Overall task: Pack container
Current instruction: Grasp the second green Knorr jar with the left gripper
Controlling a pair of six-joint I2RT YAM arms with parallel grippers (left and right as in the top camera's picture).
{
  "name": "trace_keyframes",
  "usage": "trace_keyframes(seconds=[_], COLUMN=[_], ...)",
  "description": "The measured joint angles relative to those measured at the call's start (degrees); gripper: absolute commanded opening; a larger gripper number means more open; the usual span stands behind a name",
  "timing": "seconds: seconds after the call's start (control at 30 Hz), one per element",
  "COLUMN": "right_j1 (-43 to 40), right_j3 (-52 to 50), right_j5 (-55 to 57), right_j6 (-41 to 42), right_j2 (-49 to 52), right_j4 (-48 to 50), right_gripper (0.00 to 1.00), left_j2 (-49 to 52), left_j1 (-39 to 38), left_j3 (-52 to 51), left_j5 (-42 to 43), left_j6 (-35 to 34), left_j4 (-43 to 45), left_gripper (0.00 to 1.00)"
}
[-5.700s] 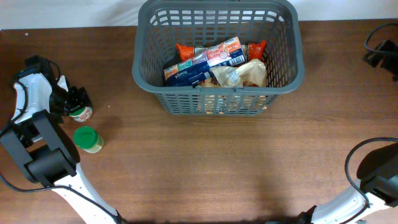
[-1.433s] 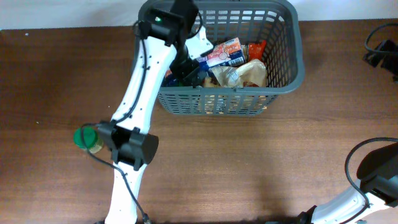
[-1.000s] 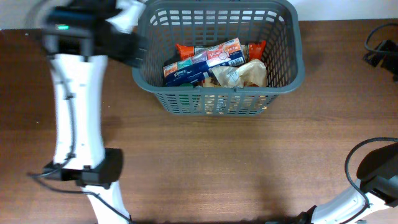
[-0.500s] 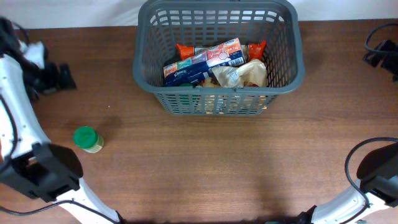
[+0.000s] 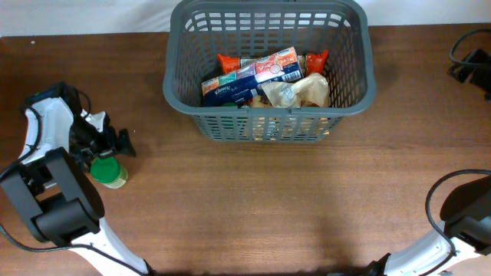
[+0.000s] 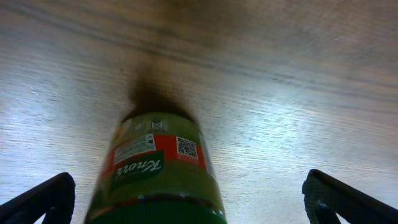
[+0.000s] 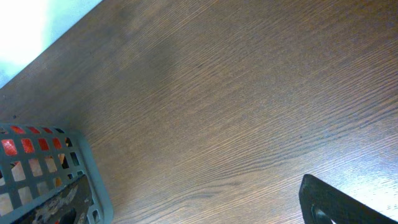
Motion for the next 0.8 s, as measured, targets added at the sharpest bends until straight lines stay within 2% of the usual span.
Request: trace_keyframes(seconds=[0.2,0.33,0.37,0.4,0.8], right_j1=[0.0,0.0,0.0,0.0,0.0], right_j3=[0.0,0.0,0.0,0.0,0.0], right_j5=[0.0,0.0,0.0,0.0,0.0], right_j6=[0.0,0.0,0.0,0.0,0.0], right_j2=[0.0,0.0,0.0,0.0,0.0], right_j4=[0.0,0.0,0.0,0.0,0.0], right_gripper=[0.99,0.99,0.99,0.99,0.99], left_j2=[0.0,0.0,0.0,0.0,0.0], left_j1=[0.0,0.0,0.0,0.0,0.0], left_j3=[-3.5,-5.0,-5.2,-5.2,-5.2], left_j5=[-0.4,-0.9,-1.2,-1.5,-6.8], left_j6=[0.0,0.0,0.0,-0.1,-2.0], left_j4=[0.9,2.3,2.4,2.5,2.2], left_gripper=[0.97,0.89,0.83,0.82,0.82])
